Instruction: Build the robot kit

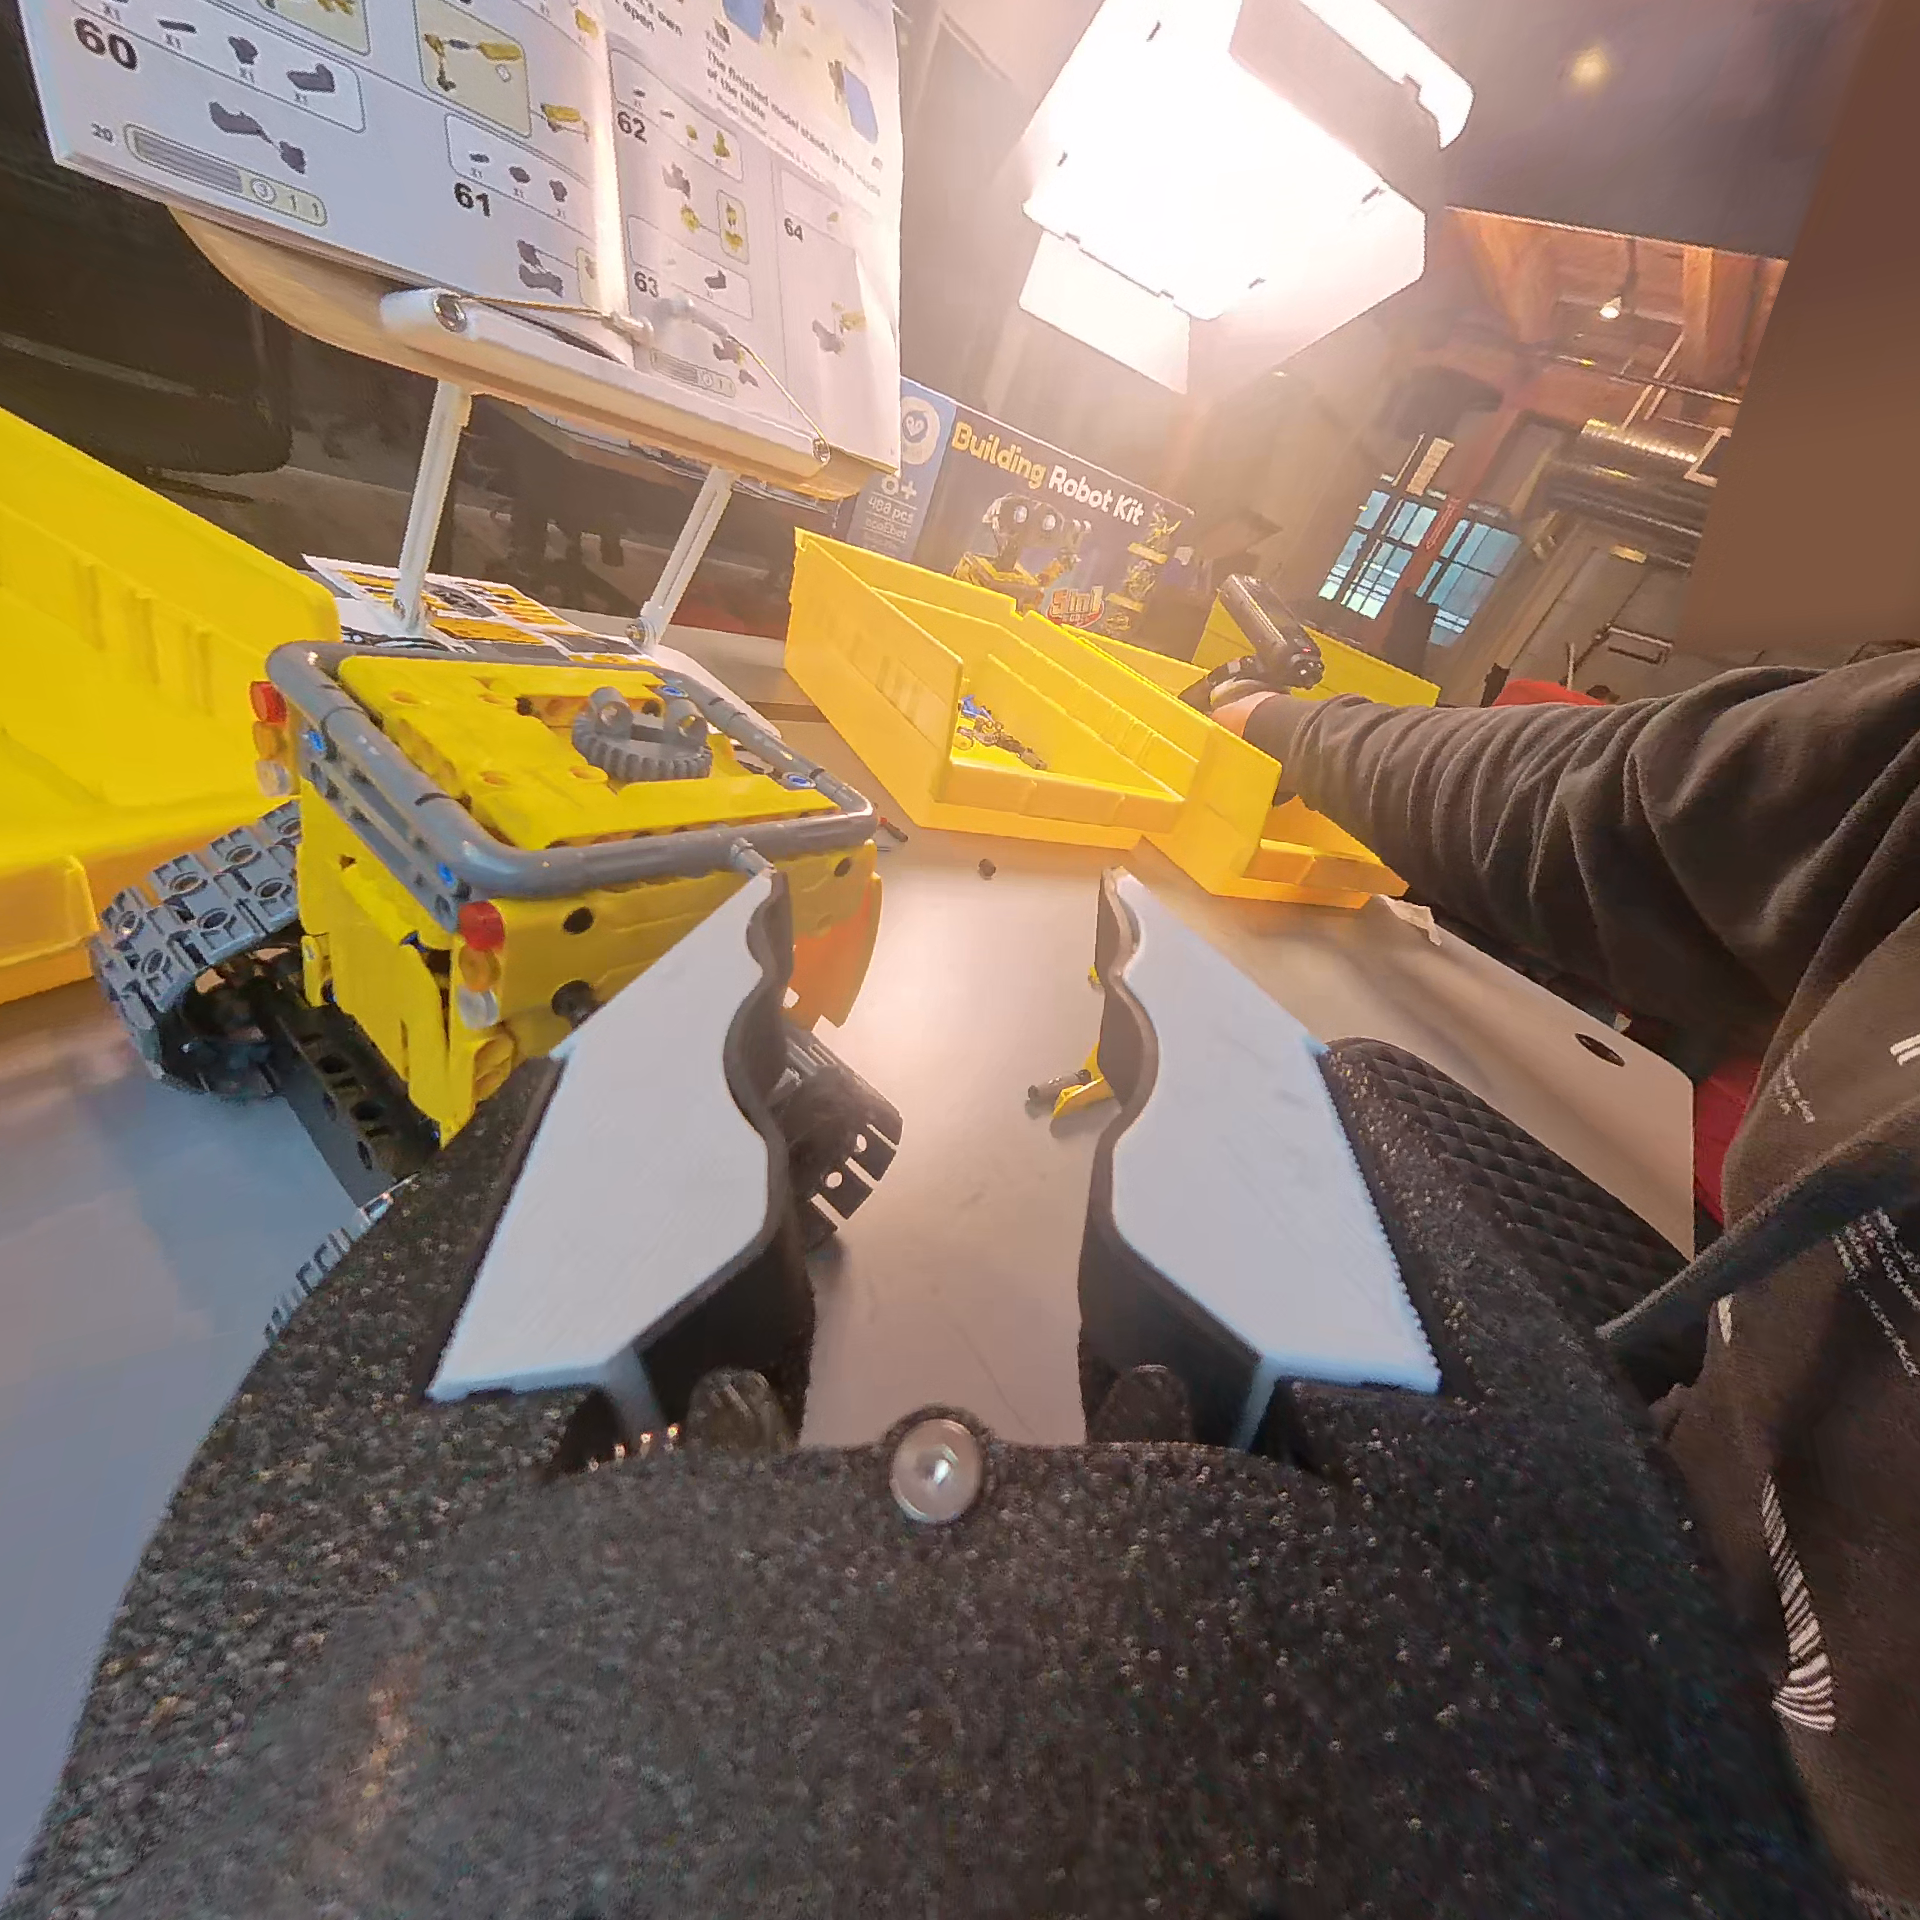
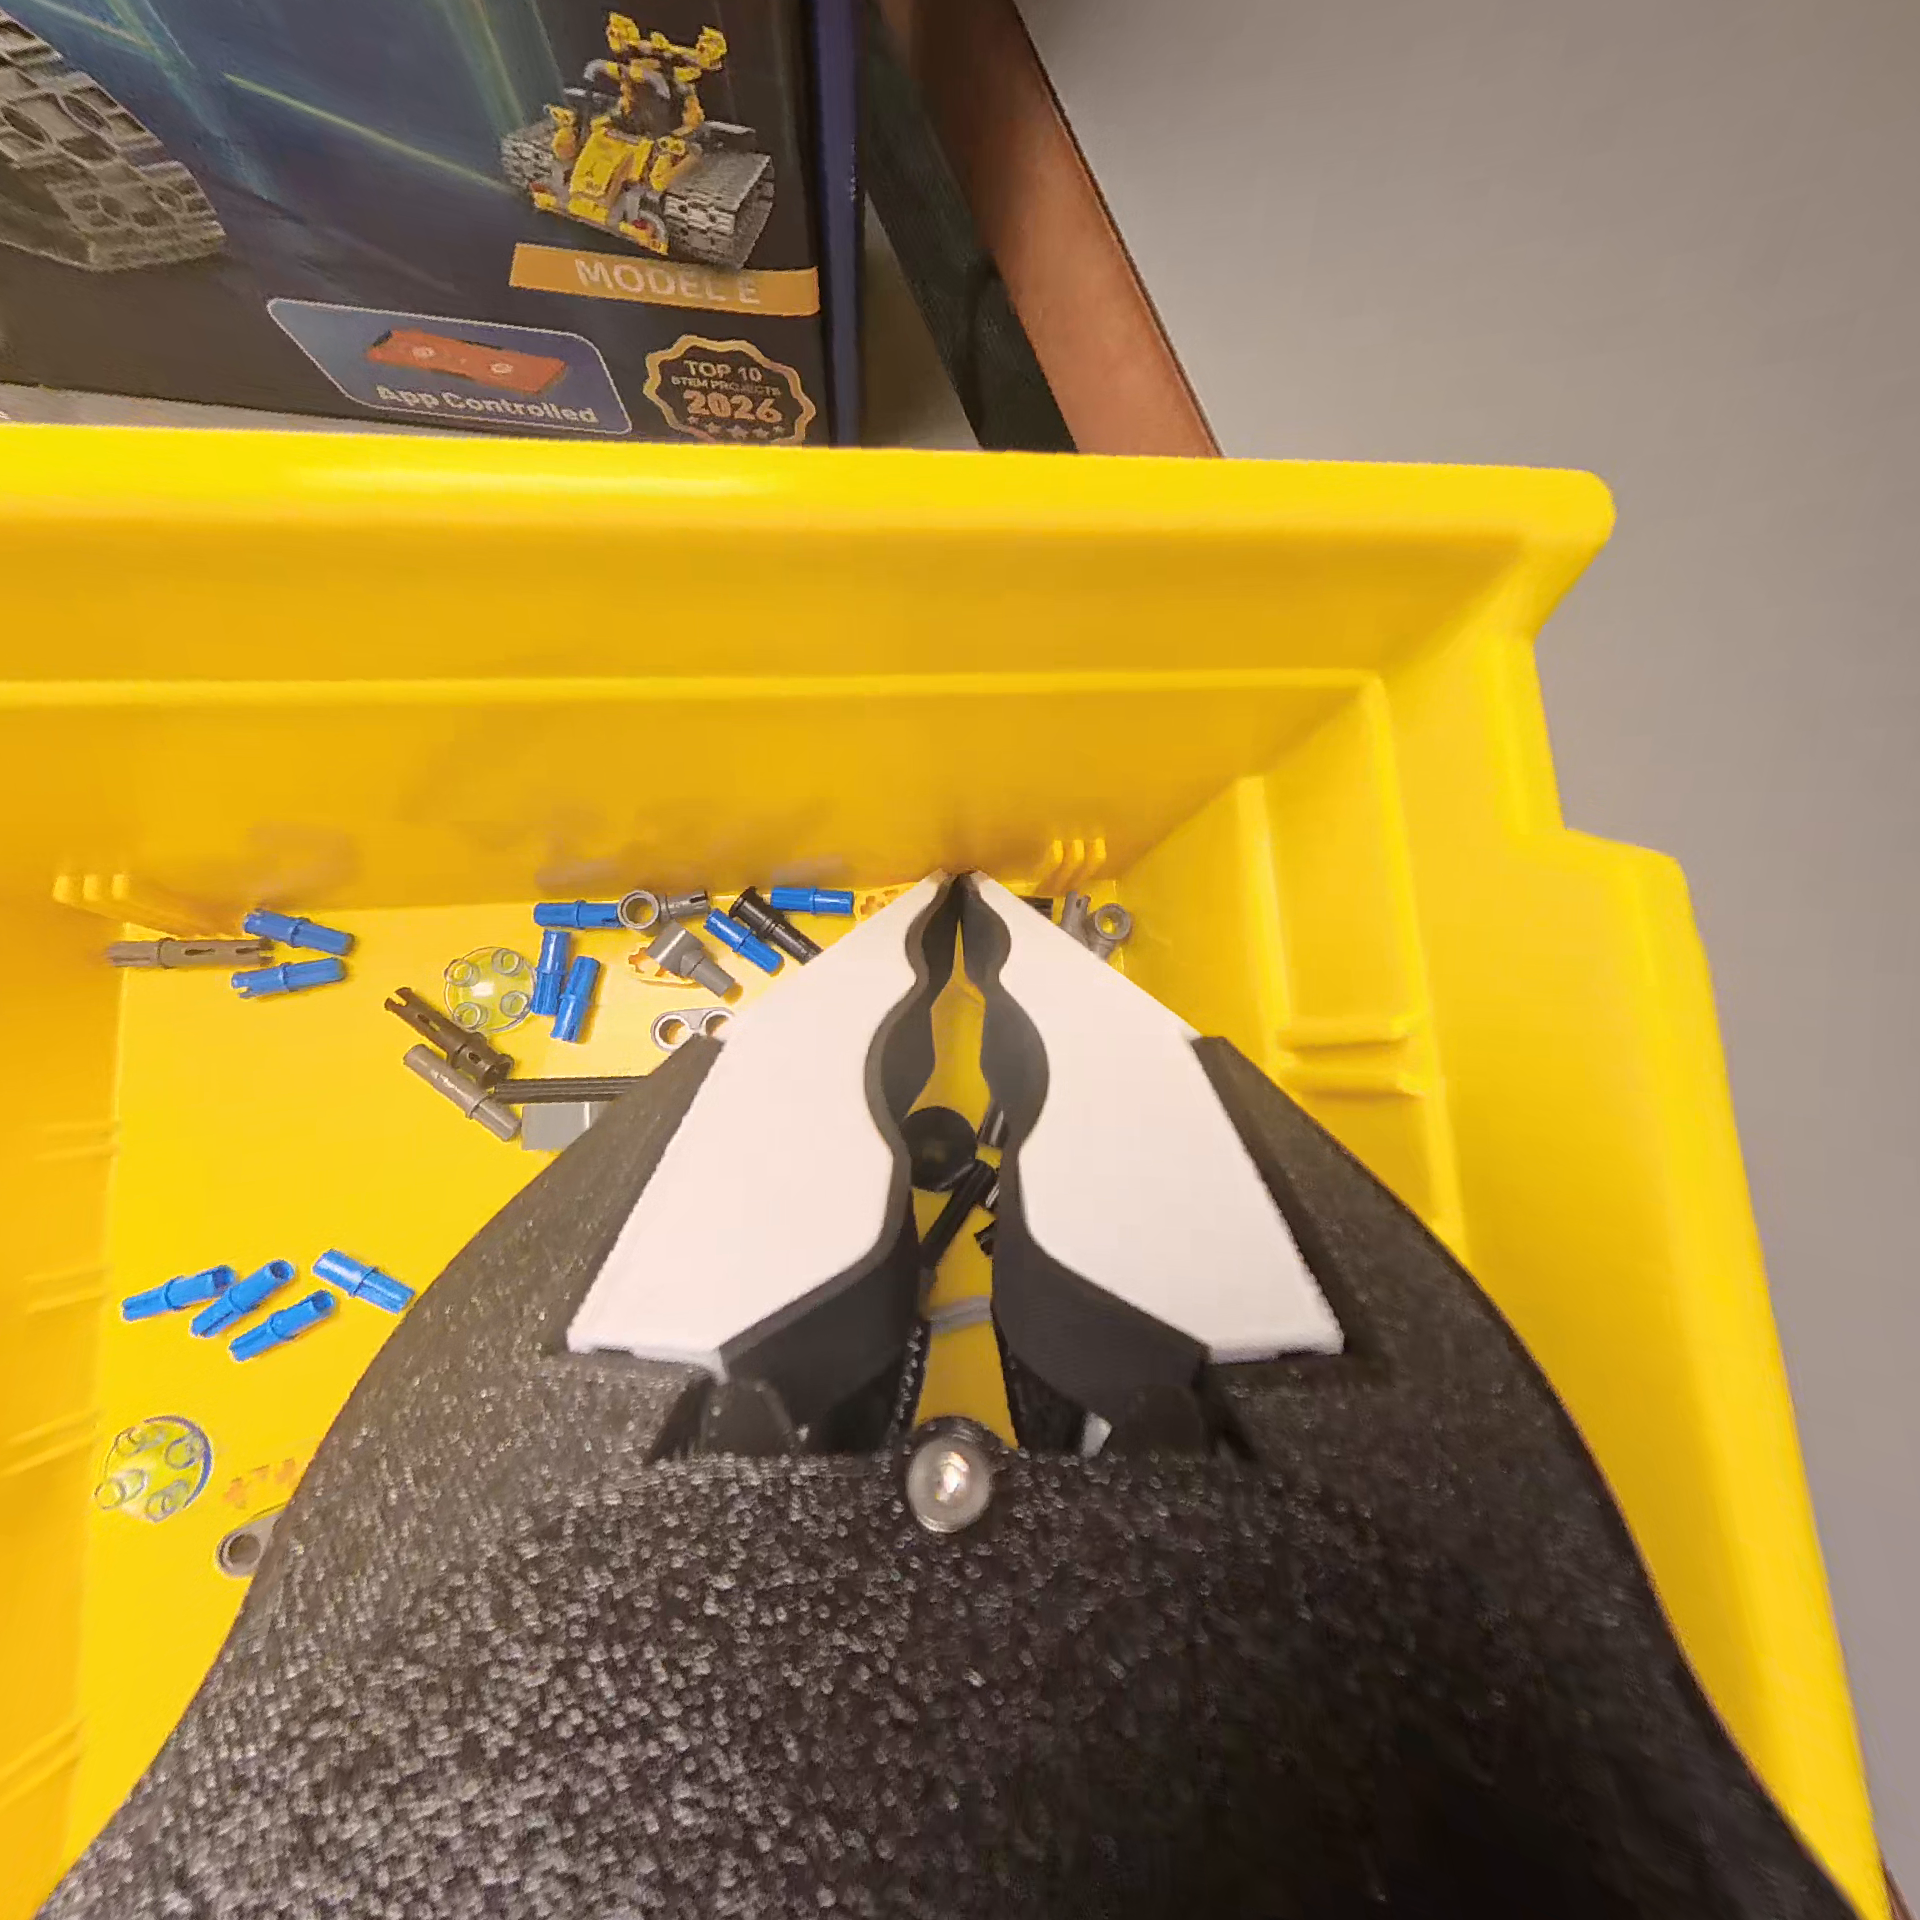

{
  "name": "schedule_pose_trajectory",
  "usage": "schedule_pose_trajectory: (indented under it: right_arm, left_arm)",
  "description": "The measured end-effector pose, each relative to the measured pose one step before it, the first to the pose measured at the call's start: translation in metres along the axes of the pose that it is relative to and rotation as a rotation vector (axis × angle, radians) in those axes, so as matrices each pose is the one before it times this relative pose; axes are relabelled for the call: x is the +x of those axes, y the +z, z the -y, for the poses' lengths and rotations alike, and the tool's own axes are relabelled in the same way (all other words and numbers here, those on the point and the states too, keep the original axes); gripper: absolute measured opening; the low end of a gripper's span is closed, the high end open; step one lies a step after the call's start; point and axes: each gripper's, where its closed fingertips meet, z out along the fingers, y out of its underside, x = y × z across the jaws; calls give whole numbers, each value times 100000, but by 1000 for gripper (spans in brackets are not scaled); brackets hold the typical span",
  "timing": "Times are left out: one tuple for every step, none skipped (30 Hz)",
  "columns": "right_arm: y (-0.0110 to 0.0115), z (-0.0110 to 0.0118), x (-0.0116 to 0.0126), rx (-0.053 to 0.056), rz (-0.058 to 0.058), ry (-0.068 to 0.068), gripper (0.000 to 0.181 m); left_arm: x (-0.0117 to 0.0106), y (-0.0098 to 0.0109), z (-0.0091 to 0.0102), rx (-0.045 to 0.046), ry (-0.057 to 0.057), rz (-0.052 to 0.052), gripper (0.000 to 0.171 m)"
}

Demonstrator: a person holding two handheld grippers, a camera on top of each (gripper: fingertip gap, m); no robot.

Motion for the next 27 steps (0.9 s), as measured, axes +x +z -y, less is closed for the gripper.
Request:
schedule_pose_trajectory:
  right_arm:
    - [-100,-187,-187,-1467,1654,-291,0]
    - [-50,-371,-218,-2051,1817,-553,0]
    - [-18,-416,-136,-1527,1226,-835,0]
    - [-43,-296,-33,-225,639,-754,0]
    - [-147,-170,-80,250,1072,-132,0]
    - [-203,-155,-368,195,2868,536,0]
    - [-314,-11,-482,1078,3190,486,1]
    - [-520,324,-463,2890,2297,-778,4]
    - [-702,522,-695,3598,2967,-1924,6]
    - [-863,780,-937,4471,3672,-2499,8]
    - [-1034,1103,-1321,5397,4938,-3373,10]
    - [-1152,1427,-1747,5995,5920,-5100,12]
    - [-1134,1662,-2056,5704,6027,-7336,14]
    - [-969,1759,-2219,4331,5756,-9041,15]
    - [-672,1661,-2218,2111,5486,-9360,16]
    - [-314,1500,-2288,120,6424,-8653,18]
    - [91,1139,-2199,-2534,6961,-7323,19]
    - [449,775,-1788,-4843,5639,-6229,22]
    - [711,535,-1292,-5791,3679,-6023,23]
    - [918,284,-767,-6654,1840,-5607,23]
    - [1086,158,-242,-6785,-22,-5232,23]
    - [1199,157,181,-5841,-1500,-4351,22]
    - [1335,76,434,-5580,-1934,-2234,20]
    - [1439,82,613,-5025,-2174,462,17]
    - [1498,83,465,-4580,-983,2193,15]
    - [1445,-20,273,-5171,102,3000,15]
    - [1249,102,193,-4733,198,3754,13]
  left_arm:
    - [-5,7,-4,-36,2,14,58]
    - [6,12,-5,-56,99,38,58]
    - [16,11,-14,-97,130,16,58]
    - [17,18,-29,-143,113,-23,58]
    - [23,24,-26,-196,134,-71,58]
    - [38,21,-22,-183,269,-72,58]
    - [39,9,-9,-120,342,9,58]
    - [37,10,-15,-104,290,27,58]
    - [13,5,-18,-100,227,74,58]
    - [0,13,-10,-77,158,118,58]
    - [-3,14,-27,-155,44,89,58]
    - [-21,38,-34,-278,-62,63,58]
    - [-16,59,-65,-424,-119,41,58]
    - [-9,63,-75,-506,-111,-33,58]
    - [-3,51,-52,-404,-70,-31,57]
    - [-4,57,-59,-417,-121,-112,57]
    - [-3,49,-73,-523,-164,-93,58]
    - [4,33,-33,-298,22,18,58]
    - [14,11,-12,-84,273,199,58]
    - [29,-17,14,69,567,281,58]
    - [55,-27,34,186,837,321,58]
    - [74,-40,39,294,1012,354,58]
    - [69,-51,49,388,1105,445,58]
    - [57,-67,67,487,1094,506,58]
    - [56,-66,82,554,1015,485,58]
    - [31,-62,60,450,815,481,57]
    - [7,-51,42,361,563,414,57]
